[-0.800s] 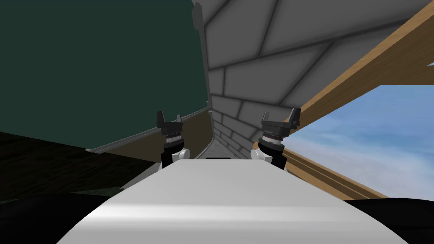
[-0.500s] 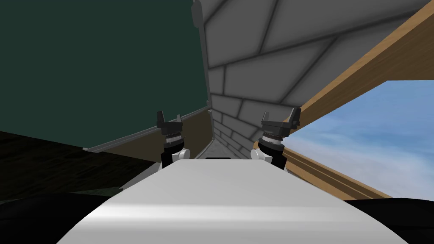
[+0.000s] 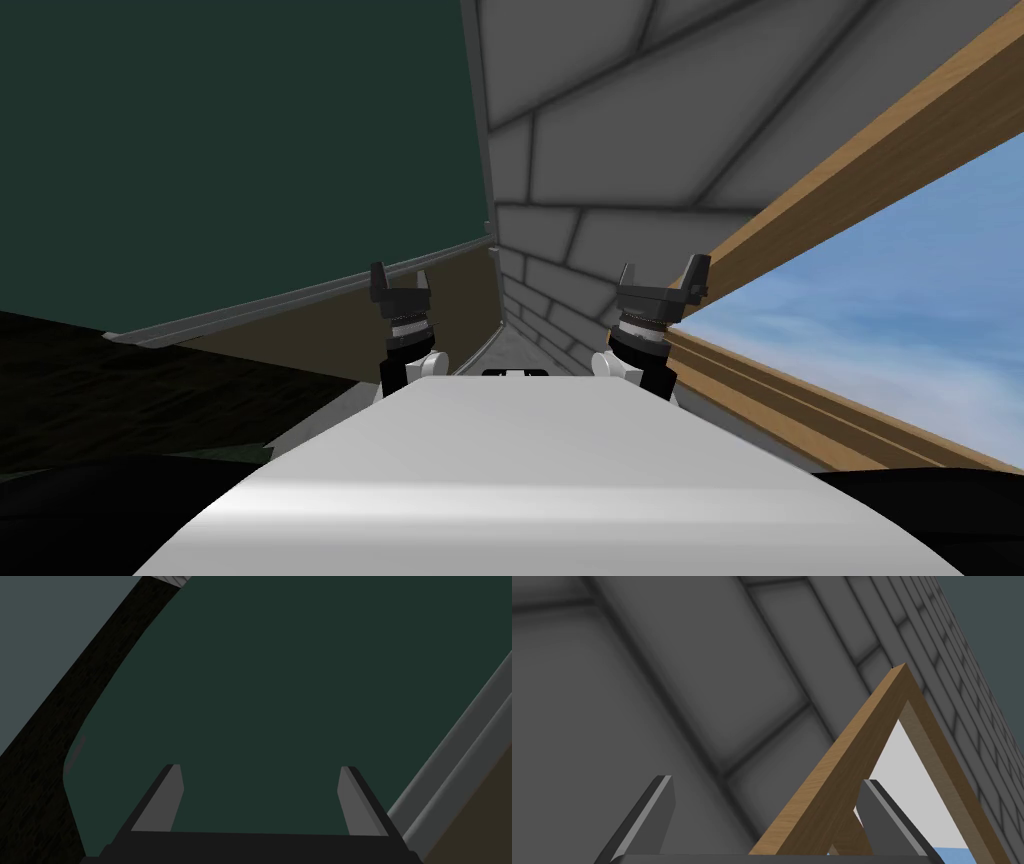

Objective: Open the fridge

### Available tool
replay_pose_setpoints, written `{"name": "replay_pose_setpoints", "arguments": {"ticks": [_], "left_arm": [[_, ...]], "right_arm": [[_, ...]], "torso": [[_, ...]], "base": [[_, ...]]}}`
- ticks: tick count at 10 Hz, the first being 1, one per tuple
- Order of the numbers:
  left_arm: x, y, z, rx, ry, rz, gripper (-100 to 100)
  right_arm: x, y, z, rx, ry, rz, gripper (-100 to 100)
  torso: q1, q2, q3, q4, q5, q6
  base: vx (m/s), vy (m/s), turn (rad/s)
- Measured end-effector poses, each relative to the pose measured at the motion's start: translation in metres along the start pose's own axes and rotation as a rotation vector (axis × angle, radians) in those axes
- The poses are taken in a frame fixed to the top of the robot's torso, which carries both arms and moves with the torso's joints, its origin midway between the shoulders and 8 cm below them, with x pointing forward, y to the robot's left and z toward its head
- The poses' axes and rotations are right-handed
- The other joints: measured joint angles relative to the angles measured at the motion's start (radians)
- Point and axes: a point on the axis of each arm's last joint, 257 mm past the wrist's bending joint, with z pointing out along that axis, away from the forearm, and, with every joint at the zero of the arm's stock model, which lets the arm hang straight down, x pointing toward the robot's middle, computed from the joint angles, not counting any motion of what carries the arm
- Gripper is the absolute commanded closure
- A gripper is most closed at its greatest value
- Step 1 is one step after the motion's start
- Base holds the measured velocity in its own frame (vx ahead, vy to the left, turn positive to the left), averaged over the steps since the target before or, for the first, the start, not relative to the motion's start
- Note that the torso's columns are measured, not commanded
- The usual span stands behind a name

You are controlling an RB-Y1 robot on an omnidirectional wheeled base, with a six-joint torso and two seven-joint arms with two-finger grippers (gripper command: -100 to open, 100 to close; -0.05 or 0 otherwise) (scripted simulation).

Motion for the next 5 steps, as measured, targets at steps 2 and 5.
{"name": "replay_pose_setpoints", "arguments": {"ticks": [2, 5], "left_arm": [[0.0, 0.0, 0.0, 0.0, 0.0, 0.0, -100], [0.004, 0.014, 0.002, -0.046, 0.063, 0.002, -100]], "right_arm": [[0.0, 0.0, 0.0, 0.0, 0.0, 0.0, 0], [0.0, 0.0, 0.0, 0.001, 0.0, 0.0, 0]], "torso": [[0.0, 0.148, -0.295, 0.148, 0.0, 0.0], [0.0, 0.194, -0.388, 0.193, 0.0, 0.0]], "base": [[0.0, -0.002, -0.014], [-0.018, -0.009, -0.056]]}}
